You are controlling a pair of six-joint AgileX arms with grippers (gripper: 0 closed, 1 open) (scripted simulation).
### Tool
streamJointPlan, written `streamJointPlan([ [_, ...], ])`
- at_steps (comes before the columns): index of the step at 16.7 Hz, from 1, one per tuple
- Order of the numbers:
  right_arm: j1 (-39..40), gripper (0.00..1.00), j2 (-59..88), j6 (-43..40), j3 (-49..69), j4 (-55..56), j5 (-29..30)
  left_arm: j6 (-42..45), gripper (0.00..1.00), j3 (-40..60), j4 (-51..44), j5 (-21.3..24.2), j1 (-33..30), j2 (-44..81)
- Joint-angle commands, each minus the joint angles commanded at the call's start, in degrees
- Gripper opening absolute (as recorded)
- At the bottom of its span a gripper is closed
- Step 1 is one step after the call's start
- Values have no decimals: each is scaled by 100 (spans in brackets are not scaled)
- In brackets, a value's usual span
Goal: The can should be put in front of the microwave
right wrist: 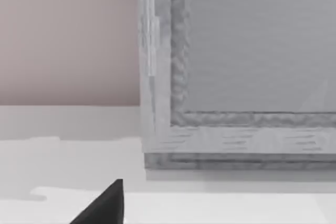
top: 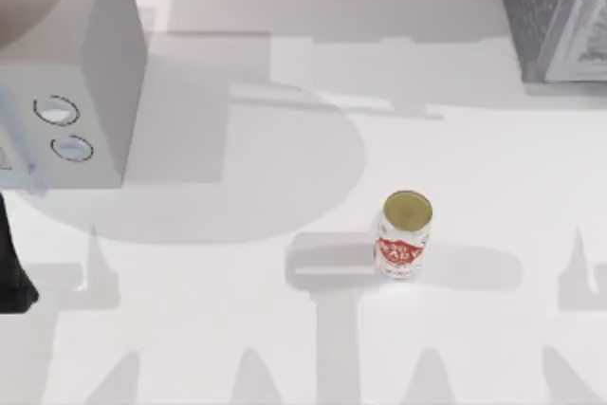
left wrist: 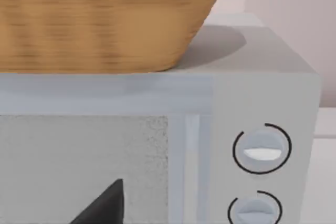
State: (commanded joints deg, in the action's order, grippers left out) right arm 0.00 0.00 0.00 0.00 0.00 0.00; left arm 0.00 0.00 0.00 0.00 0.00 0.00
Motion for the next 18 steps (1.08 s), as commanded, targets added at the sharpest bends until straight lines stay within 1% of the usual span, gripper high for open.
streamJointPlan([
  [3,0,100,0,0,0,0,0,5,100,34,-37,2,-22,50],
  [5,0,100,0,0,0,0,0,30,100,212,-223,12,-129,307],
  [9,0,100,0,0,0,0,0,101,100,1078,-1038,22,-578,1454],
  [13,0,100,0,0,0,0,0,150,100,2518,-2240,16,-1229,3195],
  [18,0,100,0,0,0,0,0,145,100,4917,-4010,9,-2197,5867],
])
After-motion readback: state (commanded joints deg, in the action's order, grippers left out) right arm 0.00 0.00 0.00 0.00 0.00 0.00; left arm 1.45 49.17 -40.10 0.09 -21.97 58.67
